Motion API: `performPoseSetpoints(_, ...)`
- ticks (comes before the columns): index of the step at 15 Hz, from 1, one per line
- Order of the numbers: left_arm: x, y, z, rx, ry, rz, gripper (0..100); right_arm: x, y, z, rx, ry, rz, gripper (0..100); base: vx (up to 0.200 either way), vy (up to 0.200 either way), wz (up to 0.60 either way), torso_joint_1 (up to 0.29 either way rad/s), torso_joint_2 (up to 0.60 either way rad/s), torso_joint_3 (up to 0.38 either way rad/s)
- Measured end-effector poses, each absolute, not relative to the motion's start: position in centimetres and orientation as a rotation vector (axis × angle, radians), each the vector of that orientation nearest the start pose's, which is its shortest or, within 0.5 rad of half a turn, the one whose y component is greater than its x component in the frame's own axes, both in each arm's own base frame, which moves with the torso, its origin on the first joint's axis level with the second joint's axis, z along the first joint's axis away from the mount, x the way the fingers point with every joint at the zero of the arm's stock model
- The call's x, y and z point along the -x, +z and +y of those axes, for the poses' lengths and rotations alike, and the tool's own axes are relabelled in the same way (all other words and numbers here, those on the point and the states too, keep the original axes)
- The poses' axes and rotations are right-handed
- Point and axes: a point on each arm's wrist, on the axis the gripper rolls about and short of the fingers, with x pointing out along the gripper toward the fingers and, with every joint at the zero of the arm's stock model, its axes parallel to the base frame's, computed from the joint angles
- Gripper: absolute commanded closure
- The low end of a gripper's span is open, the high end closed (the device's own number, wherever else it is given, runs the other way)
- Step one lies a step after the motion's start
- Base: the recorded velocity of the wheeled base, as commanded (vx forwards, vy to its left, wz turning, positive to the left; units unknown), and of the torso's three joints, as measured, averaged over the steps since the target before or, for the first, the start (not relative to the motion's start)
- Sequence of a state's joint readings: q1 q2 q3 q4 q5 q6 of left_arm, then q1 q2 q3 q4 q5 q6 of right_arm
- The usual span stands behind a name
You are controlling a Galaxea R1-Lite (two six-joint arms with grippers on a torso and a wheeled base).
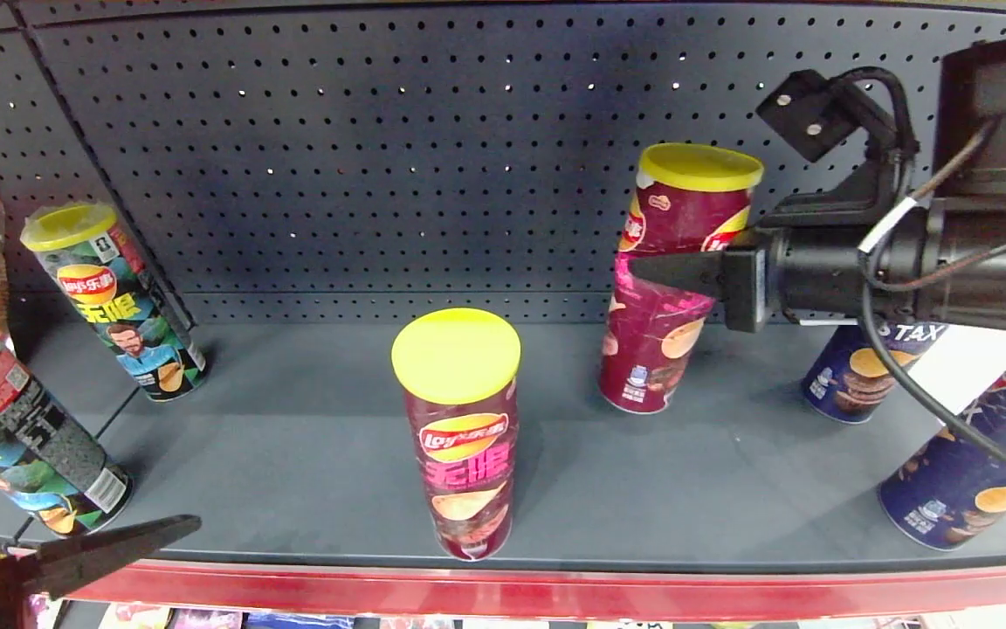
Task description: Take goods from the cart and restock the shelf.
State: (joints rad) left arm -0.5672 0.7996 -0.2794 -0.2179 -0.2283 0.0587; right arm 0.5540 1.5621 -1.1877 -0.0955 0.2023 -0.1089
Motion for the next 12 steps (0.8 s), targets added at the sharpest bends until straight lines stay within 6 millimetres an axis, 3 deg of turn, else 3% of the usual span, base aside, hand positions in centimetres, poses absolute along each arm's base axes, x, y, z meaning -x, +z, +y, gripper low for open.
performPoseSetpoints(7,-0.8,14.5,-0.9,-0.069,-0.707,0.285,0,-27.0,26.5,20.7,0.165,0.851,0.267,100,0.0,0.0,0.0,0.0,0.0,0.0)
performPoseSetpoints(12,0.2,14.5,-0.4,-0.037,-0.686,0.223,0,-29.2,25.5,23.3,0.163,0.868,0.239,100,0.0,0.0,0.0,0.0,0.0,0.0)
